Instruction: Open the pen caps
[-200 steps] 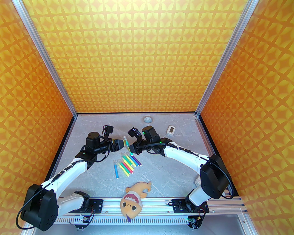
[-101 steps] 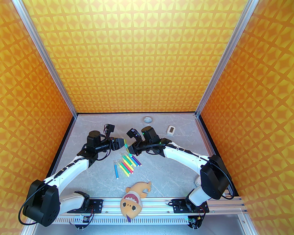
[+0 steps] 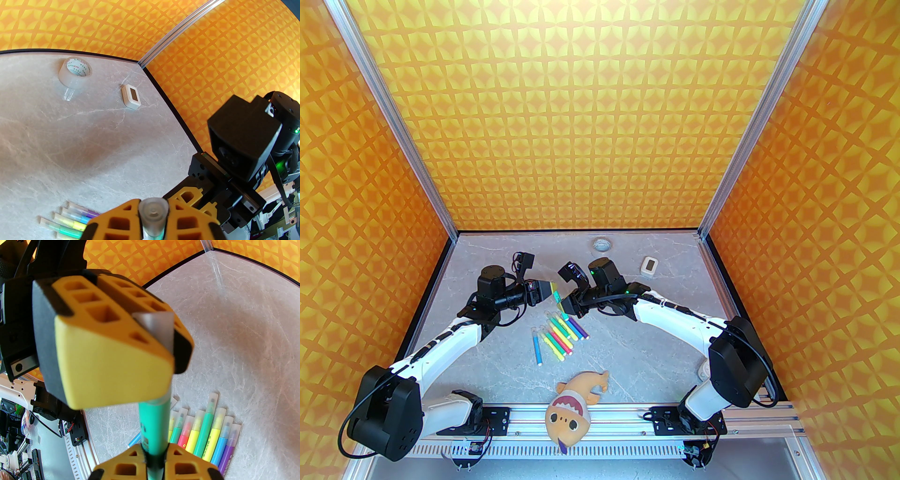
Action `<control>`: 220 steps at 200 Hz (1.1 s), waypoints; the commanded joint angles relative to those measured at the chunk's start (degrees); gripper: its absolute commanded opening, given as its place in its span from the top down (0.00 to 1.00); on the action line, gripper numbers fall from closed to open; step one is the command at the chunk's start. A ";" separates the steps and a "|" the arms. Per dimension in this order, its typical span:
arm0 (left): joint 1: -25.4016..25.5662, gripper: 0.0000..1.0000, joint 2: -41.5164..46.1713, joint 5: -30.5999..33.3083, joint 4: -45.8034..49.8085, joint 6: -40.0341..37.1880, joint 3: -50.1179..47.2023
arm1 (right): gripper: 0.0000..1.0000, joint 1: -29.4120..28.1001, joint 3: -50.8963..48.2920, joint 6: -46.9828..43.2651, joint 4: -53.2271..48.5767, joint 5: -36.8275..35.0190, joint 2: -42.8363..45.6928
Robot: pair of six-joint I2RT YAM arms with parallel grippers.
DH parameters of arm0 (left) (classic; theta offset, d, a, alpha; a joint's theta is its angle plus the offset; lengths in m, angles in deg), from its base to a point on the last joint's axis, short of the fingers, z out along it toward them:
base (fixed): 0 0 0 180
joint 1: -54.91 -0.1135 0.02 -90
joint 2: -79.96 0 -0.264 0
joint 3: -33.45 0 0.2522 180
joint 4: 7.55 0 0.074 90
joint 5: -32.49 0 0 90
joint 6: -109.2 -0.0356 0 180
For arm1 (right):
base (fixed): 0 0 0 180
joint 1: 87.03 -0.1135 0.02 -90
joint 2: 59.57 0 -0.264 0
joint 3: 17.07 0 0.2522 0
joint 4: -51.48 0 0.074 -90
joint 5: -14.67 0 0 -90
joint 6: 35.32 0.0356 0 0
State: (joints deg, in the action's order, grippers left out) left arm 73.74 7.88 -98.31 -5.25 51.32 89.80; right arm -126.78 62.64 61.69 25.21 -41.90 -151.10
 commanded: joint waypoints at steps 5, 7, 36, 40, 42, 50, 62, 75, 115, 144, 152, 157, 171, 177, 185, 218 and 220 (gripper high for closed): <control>0.54 1.00 0.44 -0.86 -0.93 0.69 1.48 | 0.67 -0.33 -1.37 -0.01 4.37 0.03 0.91; 0.58 1.00 0.44 -0.86 -0.97 0.72 1.45 | 0.66 -0.33 -1.53 0.06 4.63 0.20 0.95; 0.56 1.00 1.48 -0.89 -1.28 1.80 1.57 | 0.60 -0.33 -3.01 0.97 7.84 1.11 0.77; 0.56 1.00 1.55 -0.87 -1.23 1.84 1.64 | 0.60 -0.33 -3.30 1.14 8.35 1.12 0.78; 0.52 1.00 1.62 -0.91 -1.27 1.86 1.69 | 0.60 -0.33 -3.33 1.29 8.51 1.11 0.77; 0.54 1.00 1.84 -0.87 -1.12 2.03 1.86 | 0.60 -0.34 -3.77 1.68 9.59 1.11 0.77; 0.49 1.00 2.11 -0.86 -1.08 2.33 1.90 | 0.60 -0.33 -4.15 2.17 10.79 1.12 0.61; 0.54 1.00 2.42 -0.95 -1.14 2.72 2.00 | 0.60 -0.35 -4.40 2.58 11.78 1.13 0.35; 0.54 1.00 2.97 -1.57 -1.64 3.62 1.93 | 0.64 -0.33 -4.60 3.31 13.25 1.19 -0.27; 0.57 1.00 3.50 -1.65 -2.77 3.84 1.38 | 0.71 -0.34 -4.65 3.65 13.52 1.59 -0.45; 0.55 1.00 3.68 -1.66 -3.24 3.83 1.15 | 0.72 -0.33 -4.75 3.72 13.35 1.68 -0.45; 0.57 1.00 3.76 -1.66 -3.56 3.87 1.03 | 0.74 -0.38 -4.82 3.67 13.18 1.74 -0.45; 0.53 1.00 3.93 -1.66 -4.13 3.79 0.82 | 0.77 -0.33 -5.04 3.54 12.71 2.06 -0.35; 0.58 1.00 4.04 -1.66 -4.33 3.87 0.76 | 0.78 -0.35 -5.13 3.30 12.35 2.32 -0.41; 0.51 1.00 3.96 -1.61 -4.59 3.91 0.74 | 0.80 -0.33 -5.22 3.08 11.77 2.34 -0.30; 0.27 1.00 3.54 -1.26 -5.15 3.84 1.17 | 0.90 -0.33 -6.85 1.66 10.12 2.72 0.95; 0.25 1.00 3.52 -1.18 -5.08 3.81 1.24 | 0.91 -0.33 -6.99 1.45 10.00 2.74 1.10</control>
State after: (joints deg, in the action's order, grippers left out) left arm 73.74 10.26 -98.70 -6.48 54.25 89.98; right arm -127.09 58.14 64.42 38.34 -39.47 -151.05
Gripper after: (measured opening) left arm 0.134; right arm 0.181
